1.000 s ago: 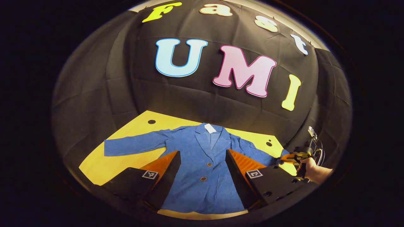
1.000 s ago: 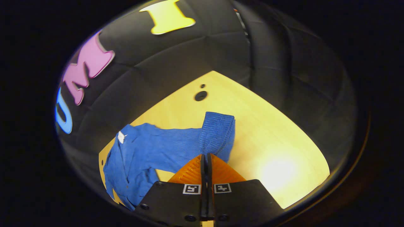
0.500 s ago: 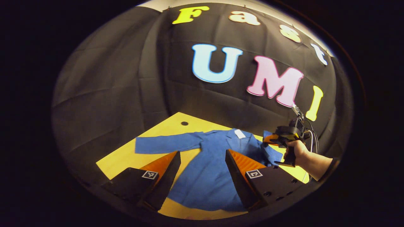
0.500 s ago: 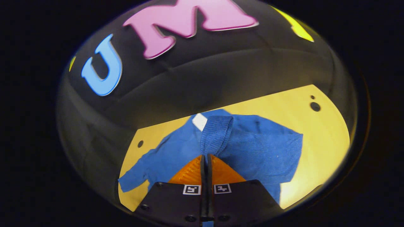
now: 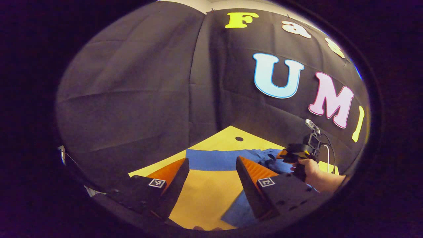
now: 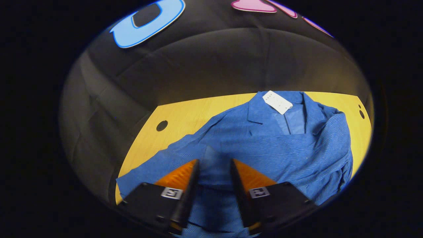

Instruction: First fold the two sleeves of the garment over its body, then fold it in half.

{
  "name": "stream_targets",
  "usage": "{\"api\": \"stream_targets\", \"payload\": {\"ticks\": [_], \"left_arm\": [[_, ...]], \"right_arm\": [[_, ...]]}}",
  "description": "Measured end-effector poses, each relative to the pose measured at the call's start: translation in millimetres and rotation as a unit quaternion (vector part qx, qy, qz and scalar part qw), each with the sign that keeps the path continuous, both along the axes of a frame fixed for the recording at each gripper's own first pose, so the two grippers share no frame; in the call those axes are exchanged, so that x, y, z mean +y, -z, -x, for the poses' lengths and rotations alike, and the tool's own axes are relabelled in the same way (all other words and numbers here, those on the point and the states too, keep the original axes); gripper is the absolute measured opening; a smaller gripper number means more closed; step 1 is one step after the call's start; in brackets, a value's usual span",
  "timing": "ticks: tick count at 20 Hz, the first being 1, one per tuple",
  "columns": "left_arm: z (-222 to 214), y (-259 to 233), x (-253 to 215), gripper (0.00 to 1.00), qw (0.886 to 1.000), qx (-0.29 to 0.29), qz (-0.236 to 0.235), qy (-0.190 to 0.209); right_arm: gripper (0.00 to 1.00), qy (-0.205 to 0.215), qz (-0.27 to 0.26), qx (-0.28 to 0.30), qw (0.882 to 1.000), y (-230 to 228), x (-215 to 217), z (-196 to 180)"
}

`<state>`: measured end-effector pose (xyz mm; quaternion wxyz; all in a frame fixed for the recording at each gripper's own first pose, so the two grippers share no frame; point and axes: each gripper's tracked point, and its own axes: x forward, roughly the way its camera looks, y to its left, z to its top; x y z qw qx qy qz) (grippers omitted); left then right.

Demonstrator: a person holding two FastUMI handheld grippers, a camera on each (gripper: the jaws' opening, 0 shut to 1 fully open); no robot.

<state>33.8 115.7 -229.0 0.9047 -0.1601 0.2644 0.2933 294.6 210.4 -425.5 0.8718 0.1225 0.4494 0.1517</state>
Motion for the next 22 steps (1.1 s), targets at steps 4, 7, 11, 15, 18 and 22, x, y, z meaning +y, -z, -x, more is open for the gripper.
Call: {"api": "stream_targets", "payload": {"ticks": [4,7,11,15,18,22], "left_arm": [[-30,54,58,0.84,0.999,0.031,-0.014,0.013],[-65,112,75,0.84,0.992,0.101,0.042,0.063],[-90,158,86,0.84,0.983,0.173,0.042,0.05],[-101,179,95,0.84,0.978,0.203,0.039,0.01],[-94,194,94,0.84,0.975,0.212,0.065,-0.009],[-110,198,93,0.84,0.979,0.199,0.051,-0.009]], "right_arm": [[0.99,-0.014,0.012,-0.096,0.995,-55,-28,12],[0.98,-0.028,0.044,-0.238,0.97,-117,-61,22],[0.98,-0.043,0.084,-0.355,0.93,-173,-99,62],[1.0,-0.024,0.058,-0.337,0.939,-169,-130,91],[1.0,0.008,0.069,-0.321,0.945,-151,-166,91],[1.0,0.041,0.094,-0.291,0.951,-116,-209,86]]}}
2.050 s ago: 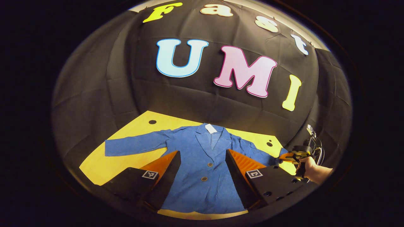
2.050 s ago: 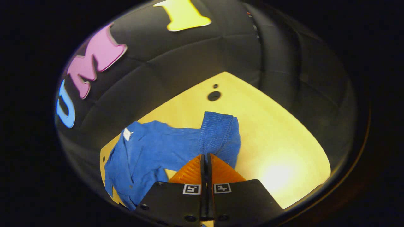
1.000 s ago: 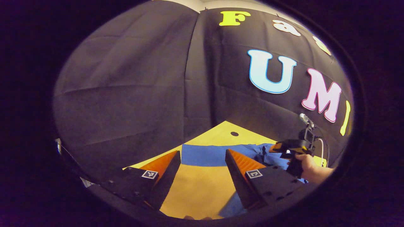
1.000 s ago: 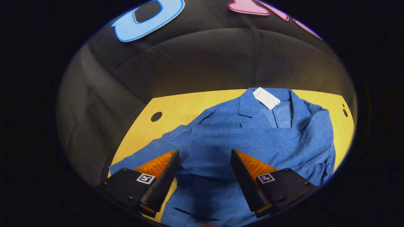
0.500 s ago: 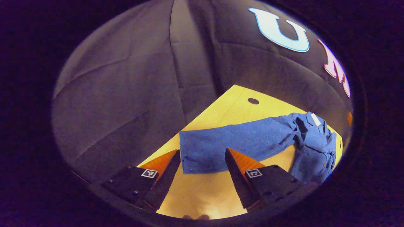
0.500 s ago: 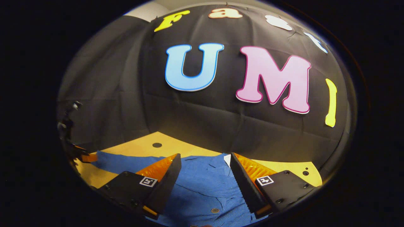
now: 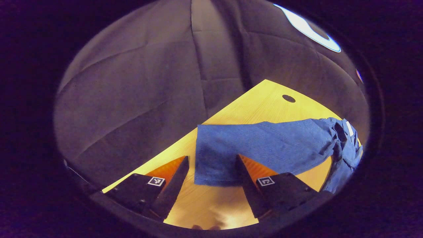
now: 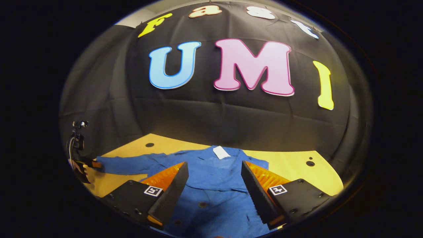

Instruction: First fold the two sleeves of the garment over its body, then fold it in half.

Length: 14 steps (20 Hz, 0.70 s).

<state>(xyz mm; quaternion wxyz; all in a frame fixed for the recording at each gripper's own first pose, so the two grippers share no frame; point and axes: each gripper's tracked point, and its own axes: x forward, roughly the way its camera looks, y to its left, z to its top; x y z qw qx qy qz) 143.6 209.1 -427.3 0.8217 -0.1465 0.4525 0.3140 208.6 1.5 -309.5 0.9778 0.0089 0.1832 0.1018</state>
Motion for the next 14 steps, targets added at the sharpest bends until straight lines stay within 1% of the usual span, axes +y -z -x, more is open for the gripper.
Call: {"api": "stream_targets", "payload": {"ticks": [1,2,3,4,5,6,7,8,9,10,12,13,14], "left_arm": [[-4,0,-6,0.81,1.0,-0.001,0.001,0.011],[-12,2,-12,0.67,1.0,0.0,0.002,0.025],[-17,3,-17,0.64,0.999,0.002,0.003,0.034],[-23,3,-23,0.58,0.999,-0.001,0.008,0.041],[-29,1,-27,0.4,0.999,0.001,0.012,0.042],[-32,0,-34,0.21,0.998,-0.003,0.03,0.048],[-40,-2,-42,0.23,0.997,-0.016,0.057,0.056],[-40,-20,-50,0.23,0.996,-0.03,0.071,0.047],[-41,-9,-44,0.18,0.996,-0.037,0.081,0.029],[-44,-10,-44,0.01,0.995,-0.045,0.088,0.031],[-43,-11,-47,0.01,0.993,-0.059,0.098,0.025],[-46,-21,-50,0.01,0.992,-0.073,0.096,0.028],[-49,-32,-51,0.01,0.993,-0.082,0.082,0.035]], "right_arm": [[1.0,0.007,-0.005,0.015,1.0,9,-5,2],[1.0,0.013,-0.013,0.027,0.999,16,-9,4],[1.0,0.017,-0.022,0.039,0.999,21,-10,6],[0.93,0.02,-0.03,0.046,0.998,25,-11,8],[1.0,0.021,-0.035,0.05,0.998,27,-11,8],[1.0,0.02,-0.038,0.05,0.998,28,-10,8],[1.0,0.018,-0.037,0.048,0.998,28,-10,9],[1.0,0.015,-0.033,0.043,0.998,27,-10,8],[0.92,0.013,-0.025,0.036,0.999,26,-12,7],[1.0,0.013,-0.018,0.03,0.999,24,-16,6],[1.0,0.016,-0.02,0.028,0.999,24,-20,3],[1.0,0.02,-0.022,0.029,0.999,25,-25,3],[1.0,0.026,-0.021,0.031,0.999,26,-31,1]]}}
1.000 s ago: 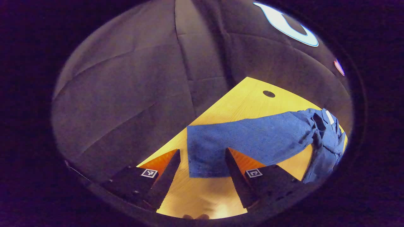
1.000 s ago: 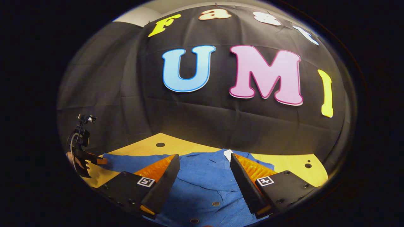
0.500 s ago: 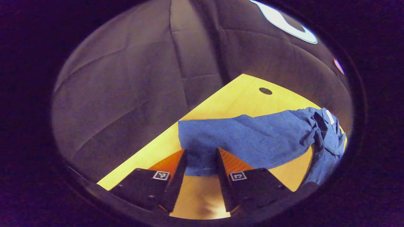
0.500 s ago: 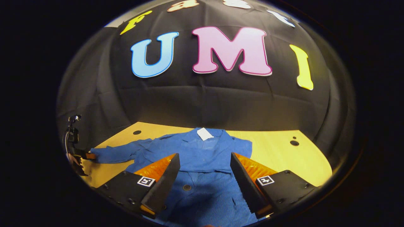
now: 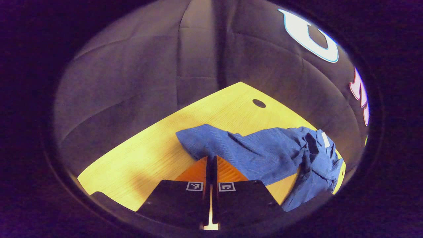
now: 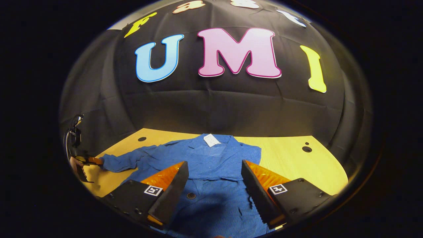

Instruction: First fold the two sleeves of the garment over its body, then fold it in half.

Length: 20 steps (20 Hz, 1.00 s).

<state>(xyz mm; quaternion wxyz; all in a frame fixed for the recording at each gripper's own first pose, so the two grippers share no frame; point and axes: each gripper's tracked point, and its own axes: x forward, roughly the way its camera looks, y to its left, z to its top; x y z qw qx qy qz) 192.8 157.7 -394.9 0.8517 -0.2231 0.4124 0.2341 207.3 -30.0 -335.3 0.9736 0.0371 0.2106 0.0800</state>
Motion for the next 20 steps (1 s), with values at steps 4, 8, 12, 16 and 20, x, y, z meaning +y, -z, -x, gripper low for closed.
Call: {"api": "stream_targets", "payload": {"ticks": [4,8,12,16,20], "left_arm": [[-40,-74,-42,0.01,0.996,-0.07,-0.028,0.058],[-131,-128,-170,0.01,0.975,-0.161,0.028,0.149],[-204,-140,-356,0.0,0.931,-0.222,0.066,0.284],[-196,-94,-475,0.07,0.908,-0.155,0.095,0.377],[-194,-81,-510,0.69,0.899,-0.159,0.099,0.395]], "right_arm": [[1.0,0.026,0.0,0.013,1.0,9,-29,-1],[0.92,0.058,-0.001,0.022,0.998,13,-66,8],[1.0,0.101,0.001,0.028,0.994,16,-120,26],[1.0,0.136,-0.003,0.044,0.99,22,-167,48],[0.98,0.161,-0.03,0.064,0.984,30,-183,74]]}}
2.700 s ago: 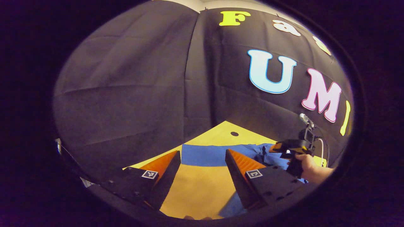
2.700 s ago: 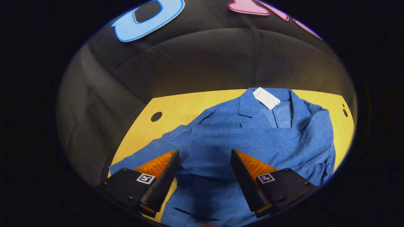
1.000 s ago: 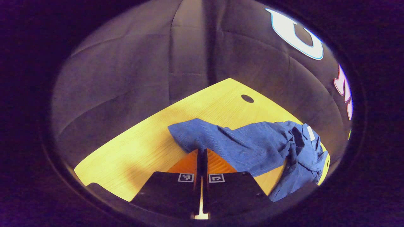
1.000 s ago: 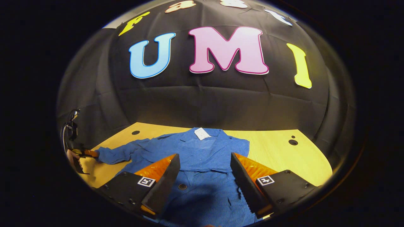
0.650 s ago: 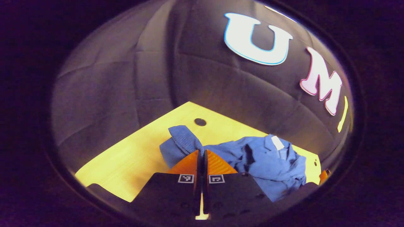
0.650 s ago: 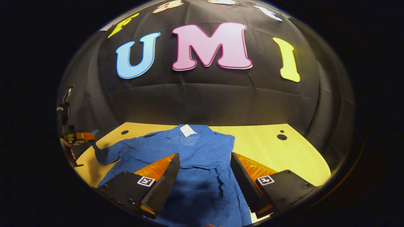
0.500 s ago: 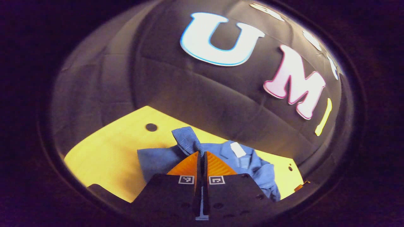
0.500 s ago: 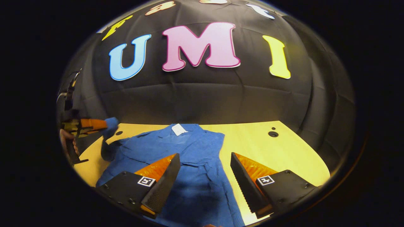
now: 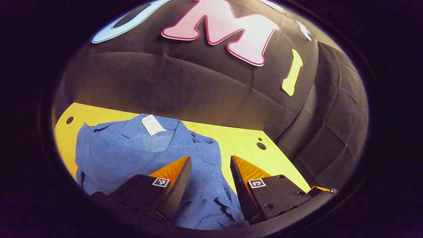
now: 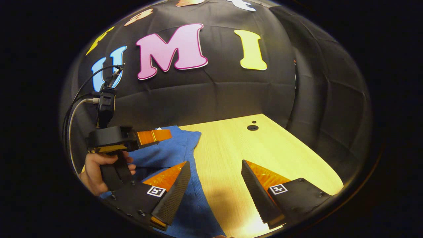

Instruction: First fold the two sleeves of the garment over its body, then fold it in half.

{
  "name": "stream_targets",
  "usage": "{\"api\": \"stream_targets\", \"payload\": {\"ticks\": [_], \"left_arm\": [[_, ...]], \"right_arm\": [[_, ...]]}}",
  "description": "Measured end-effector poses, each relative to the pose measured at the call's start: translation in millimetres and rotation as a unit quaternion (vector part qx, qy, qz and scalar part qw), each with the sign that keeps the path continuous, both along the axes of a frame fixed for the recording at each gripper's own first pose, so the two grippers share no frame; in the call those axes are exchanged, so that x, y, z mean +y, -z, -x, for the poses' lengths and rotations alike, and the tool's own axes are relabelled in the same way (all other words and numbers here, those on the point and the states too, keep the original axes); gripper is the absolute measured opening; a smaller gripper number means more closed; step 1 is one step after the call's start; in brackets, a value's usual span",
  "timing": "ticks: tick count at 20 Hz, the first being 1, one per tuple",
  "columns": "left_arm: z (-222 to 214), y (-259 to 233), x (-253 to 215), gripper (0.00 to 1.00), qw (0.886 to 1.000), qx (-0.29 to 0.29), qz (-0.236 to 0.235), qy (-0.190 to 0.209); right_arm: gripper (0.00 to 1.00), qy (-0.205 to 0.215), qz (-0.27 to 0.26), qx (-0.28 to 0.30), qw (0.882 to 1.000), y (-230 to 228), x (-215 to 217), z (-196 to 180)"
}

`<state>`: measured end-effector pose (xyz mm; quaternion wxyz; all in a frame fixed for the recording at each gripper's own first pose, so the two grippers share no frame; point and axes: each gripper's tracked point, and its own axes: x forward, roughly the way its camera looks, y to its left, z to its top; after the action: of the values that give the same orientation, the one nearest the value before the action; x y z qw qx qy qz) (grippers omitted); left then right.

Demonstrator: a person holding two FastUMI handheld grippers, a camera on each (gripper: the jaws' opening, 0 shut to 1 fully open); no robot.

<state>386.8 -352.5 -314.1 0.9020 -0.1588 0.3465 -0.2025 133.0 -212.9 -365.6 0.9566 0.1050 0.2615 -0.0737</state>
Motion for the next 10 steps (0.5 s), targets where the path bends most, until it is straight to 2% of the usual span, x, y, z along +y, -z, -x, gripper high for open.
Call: {"api": "stream_targets", "payload": {"ticks": [3,6,8,10], "left_arm": [[16,-10,29,0.79,0.999,-0.014,-0.019,-0.023],[55,-21,81,0.8,0.998,-0.037,-0.055,-0.018],[97,-10,138,0.77,0.993,-0.024,-0.112,-0.009],[144,4,201,0.8,0.985,0.01,-0.174,-0.019]], "right_arm": [[0.98,-0.01,-0.012,0.03,0.999,16,8,24],[0.98,-0.024,-0.015,0.065,0.998,30,14,52],[0.98,-0.029,-0.023,0.088,0.995,38,20,72],[0.98,-0.032,-0.04,0.122,0.991,51,31,100]]}}
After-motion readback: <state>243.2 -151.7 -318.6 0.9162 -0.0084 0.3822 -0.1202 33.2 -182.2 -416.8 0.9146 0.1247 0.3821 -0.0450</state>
